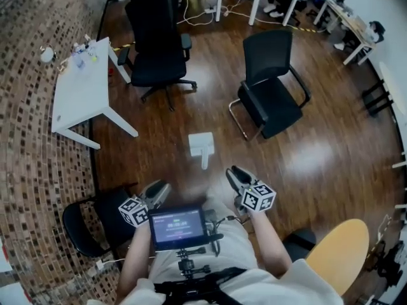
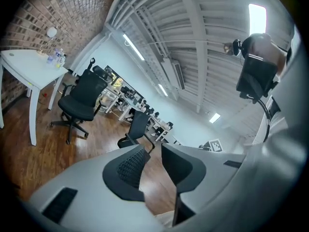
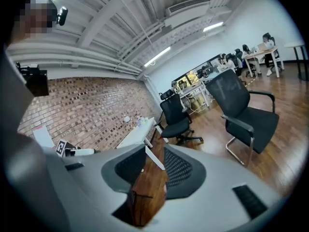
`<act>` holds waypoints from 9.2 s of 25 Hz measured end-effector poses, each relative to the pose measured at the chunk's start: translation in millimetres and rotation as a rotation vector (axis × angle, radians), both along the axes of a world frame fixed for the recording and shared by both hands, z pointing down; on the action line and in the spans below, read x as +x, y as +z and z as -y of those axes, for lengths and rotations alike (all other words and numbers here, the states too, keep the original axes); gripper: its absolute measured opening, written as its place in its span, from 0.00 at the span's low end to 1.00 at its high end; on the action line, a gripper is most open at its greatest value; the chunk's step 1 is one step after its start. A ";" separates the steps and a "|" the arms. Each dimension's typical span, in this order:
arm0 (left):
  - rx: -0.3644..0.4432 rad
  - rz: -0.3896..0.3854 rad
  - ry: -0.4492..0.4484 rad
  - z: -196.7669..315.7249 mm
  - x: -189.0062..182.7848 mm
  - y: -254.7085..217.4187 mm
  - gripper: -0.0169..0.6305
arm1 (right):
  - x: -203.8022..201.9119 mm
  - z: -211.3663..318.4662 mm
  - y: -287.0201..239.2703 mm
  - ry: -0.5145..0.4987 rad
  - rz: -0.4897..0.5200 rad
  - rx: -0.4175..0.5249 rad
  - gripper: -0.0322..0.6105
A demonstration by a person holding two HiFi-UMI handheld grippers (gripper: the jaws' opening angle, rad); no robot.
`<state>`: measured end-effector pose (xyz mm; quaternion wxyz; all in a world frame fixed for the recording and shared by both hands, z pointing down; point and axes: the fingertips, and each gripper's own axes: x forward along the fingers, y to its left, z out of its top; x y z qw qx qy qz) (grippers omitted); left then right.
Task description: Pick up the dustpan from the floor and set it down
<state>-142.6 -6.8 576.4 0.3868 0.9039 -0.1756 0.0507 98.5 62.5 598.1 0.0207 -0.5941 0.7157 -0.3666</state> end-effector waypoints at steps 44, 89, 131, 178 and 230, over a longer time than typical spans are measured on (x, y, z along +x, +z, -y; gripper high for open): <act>-0.178 0.311 0.239 44.5 149.0 107.6 0.23 | -1.0 136.4 306.9 -0.804 -0.734 -0.172 0.25; -0.211 0.366 0.150 67.3 136.8 122.7 0.23 | -15.2 195.6 361.7 -0.694 -0.762 -0.131 0.21; 0.123 0.004 -0.023 153.4 80.2 -56.1 0.23 | 77.6 199.5 -59.0 -0.112 -0.604 0.117 0.21; 0.214 0.156 -0.139 181.5 10.9 -68.7 0.23 | 38.6 187.4 -148.6 -0.166 -0.584 0.166 0.21; 0.059 0.360 -0.088 156.7 47.5 17.7 0.22 | 58.5 230.3 17.1 -0.282 -0.533 0.044 0.21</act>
